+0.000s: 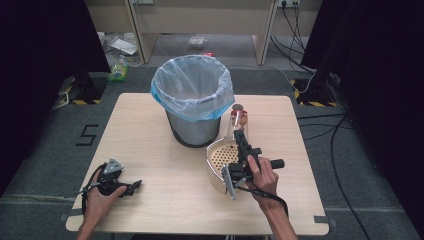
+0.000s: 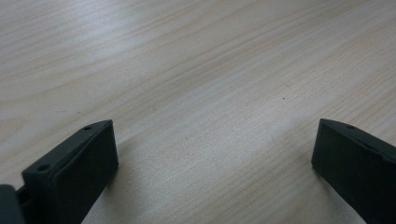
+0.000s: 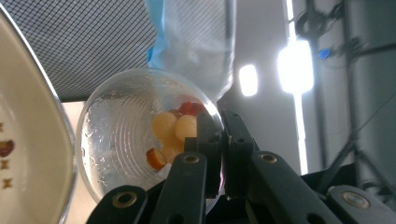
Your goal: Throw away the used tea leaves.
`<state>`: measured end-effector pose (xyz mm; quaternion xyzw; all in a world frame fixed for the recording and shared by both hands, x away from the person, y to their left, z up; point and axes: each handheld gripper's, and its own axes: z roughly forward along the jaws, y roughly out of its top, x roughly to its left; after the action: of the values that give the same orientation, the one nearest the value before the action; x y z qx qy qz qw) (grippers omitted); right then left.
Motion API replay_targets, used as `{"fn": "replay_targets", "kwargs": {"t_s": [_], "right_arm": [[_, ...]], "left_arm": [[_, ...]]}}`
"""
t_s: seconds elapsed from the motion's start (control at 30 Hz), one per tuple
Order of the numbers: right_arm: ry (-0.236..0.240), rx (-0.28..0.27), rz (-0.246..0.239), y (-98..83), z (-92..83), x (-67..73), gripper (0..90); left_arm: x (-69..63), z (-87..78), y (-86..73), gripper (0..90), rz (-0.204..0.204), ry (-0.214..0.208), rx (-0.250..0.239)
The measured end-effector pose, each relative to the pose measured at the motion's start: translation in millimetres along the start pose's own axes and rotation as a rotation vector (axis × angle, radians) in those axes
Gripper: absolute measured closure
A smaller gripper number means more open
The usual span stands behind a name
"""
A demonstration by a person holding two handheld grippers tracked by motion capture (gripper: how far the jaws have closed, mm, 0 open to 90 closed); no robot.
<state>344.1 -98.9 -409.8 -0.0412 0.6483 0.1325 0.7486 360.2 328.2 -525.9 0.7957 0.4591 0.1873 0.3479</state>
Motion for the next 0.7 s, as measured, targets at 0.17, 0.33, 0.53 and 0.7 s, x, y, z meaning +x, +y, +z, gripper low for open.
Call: {"fn": "replay_targets", "kwargs": {"t_s": [0.17, 0.33, 0.53, 0.7], "right_arm": [[-0.021, 0.023, -0.013, -1.9, 1.7, -0.1, 87.8], [-0.033, 0.022, -0.022, -1.2, -1.2, -0.6, 87.8], [-0.033, 0.014, -0.020, 0.9, -1.7, -1.6, 87.8], [-0.045, -0.001, -0.020, 4.7, -1.9, -4.2, 87.8]], "left_arm": [[0.0, 0.0, 0.0, 0.0, 0.000, 0.000, 0.000], [0.0, 0.0, 0.0, 0.0, 0.000, 0.000, 0.000], [0.0, 0.0, 0.0, 0.0, 0.000, 0.000, 0.000], [0.0, 0.0, 0.0, 0.0, 0.000, 0.000, 0.000]]}}
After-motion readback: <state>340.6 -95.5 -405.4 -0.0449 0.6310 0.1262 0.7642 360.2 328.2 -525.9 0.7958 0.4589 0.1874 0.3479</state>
